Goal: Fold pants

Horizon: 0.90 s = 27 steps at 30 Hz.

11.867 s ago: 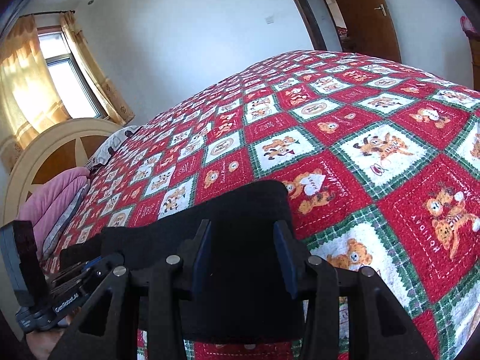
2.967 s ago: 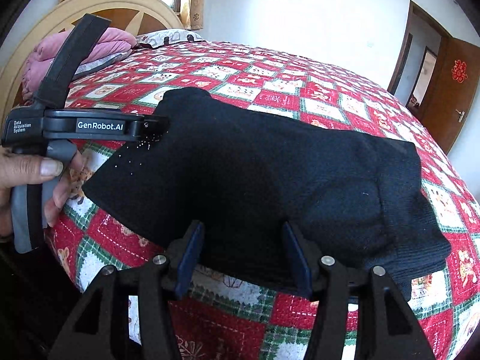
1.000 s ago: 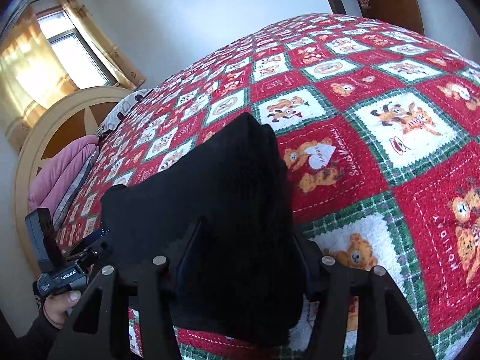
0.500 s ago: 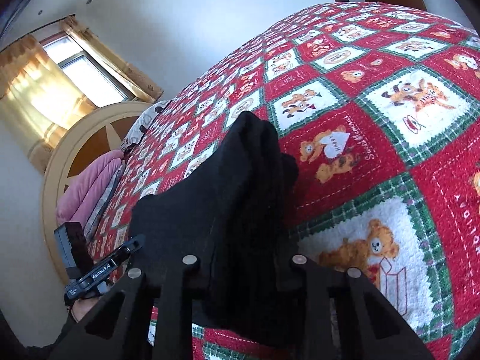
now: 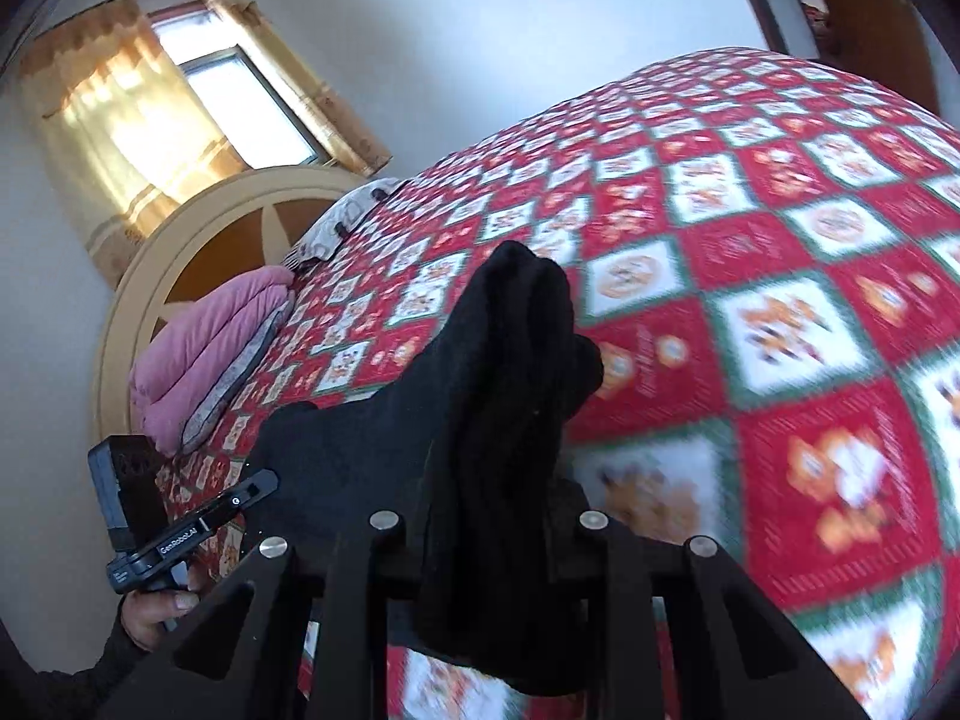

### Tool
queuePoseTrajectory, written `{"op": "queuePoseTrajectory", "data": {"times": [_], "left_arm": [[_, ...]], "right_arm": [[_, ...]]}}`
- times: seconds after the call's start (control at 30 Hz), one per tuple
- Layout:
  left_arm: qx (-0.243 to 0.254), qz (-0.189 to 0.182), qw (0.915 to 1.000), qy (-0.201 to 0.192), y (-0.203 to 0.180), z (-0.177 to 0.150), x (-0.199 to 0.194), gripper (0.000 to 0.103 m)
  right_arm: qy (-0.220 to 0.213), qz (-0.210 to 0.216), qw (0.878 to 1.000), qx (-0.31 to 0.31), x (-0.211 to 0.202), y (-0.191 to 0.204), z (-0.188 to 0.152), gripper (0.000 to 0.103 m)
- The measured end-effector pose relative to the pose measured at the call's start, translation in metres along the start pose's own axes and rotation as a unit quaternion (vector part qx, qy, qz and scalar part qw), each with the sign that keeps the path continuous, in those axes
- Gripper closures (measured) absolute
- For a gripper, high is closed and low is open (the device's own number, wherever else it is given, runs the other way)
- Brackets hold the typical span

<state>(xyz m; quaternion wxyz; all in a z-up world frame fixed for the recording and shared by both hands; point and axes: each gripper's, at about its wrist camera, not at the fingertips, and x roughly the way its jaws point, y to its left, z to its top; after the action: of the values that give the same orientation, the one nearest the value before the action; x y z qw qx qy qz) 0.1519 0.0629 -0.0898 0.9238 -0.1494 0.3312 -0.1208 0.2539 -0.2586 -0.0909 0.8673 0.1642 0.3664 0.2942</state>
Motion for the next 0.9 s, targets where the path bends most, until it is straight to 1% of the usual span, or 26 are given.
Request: {"op": "queuePoseTrajectory", "data": {"times": [0.17, 0.27, 0.37, 0.43, 0.53, 0.6, 0.67, 0.7, 0.73, 0.77, 0.8, 0.83, 0.9], "left_arm": [[-0.021, 0.064, 0.9973, -0.03, 0.057, 0.021, -0.026, 0.091], [-0.037, 0.095, 0.994, -0.039, 0.088, 0.026, -0.035, 0.091], [-0.052, 0.117, 0.9909, -0.041, 0.115, 0.025, -0.036, 0.091], [-0.059, 0.124, 0.9899, -0.035, 0.13, 0.02, -0.033, 0.091], [-0.068, 0.128, 0.9893, -0.017, 0.146, 0.01, -0.019, 0.089], [-0.066, 0.136, 0.9885, -0.007, 0.151, 0.003, -0.013, 0.08], [-0.065, 0.154, 0.9859, -0.007, 0.152, -0.001, -0.012, 0.057], [-0.064, 0.16, 0.985, -0.009, 0.152, -0.003, -0.012, 0.053], [-0.063, 0.167, 0.984, -0.008, 0.152, -0.004, -0.012, 0.047], [-0.063, 0.17, 0.9833, -0.007, 0.151, -0.005, -0.012, 0.044], [-0.063, 0.174, 0.9828, -0.006, 0.151, -0.007, -0.014, 0.044], [-0.061, 0.178, 0.9821, -0.007, 0.149, -0.009, -0.016, 0.043], [-0.047, 0.19, 0.9807, -0.004, 0.142, -0.012, -0.02, 0.039]], "right_arm": [[0.032, 0.041, 0.998, -0.028, 0.068, 0.043, 0.032, 0.078], [0.059, 0.077, 0.995, -0.029, 0.116, 0.069, 0.05, 0.078], [0.087, 0.107, 0.99, -0.02, 0.161, 0.085, 0.059, 0.078], [0.103, 0.114, 0.988, -0.016, 0.19, 0.093, 0.061, 0.078], [0.126, 0.117, 0.985, -0.012, 0.22, 0.095, 0.057, 0.078], [0.137, 0.109, 0.985, -0.006, 0.233, 0.09, 0.054, 0.077], [0.154, 0.106, 0.982, 0.002, 0.241, 0.081, 0.051, 0.07], [0.158, 0.094, 0.983, 0.006, 0.242, 0.075, 0.05, 0.057], [0.159, 0.082, 0.984, 0.007, 0.241, 0.069, 0.048, 0.048], [0.155, 0.07, 0.985, 0.009, 0.238, 0.064, 0.048, 0.046], [0.149, 0.061, 0.987, 0.012, 0.233, 0.058, 0.046, 0.045], [0.144, 0.063, 0.987, 0.016, 0.227, 0.054, 0.045, 0.045], [0.131, 0.065, 0.989, 0.021, 0.213, 0.051, 0.041, 0.045]]}}
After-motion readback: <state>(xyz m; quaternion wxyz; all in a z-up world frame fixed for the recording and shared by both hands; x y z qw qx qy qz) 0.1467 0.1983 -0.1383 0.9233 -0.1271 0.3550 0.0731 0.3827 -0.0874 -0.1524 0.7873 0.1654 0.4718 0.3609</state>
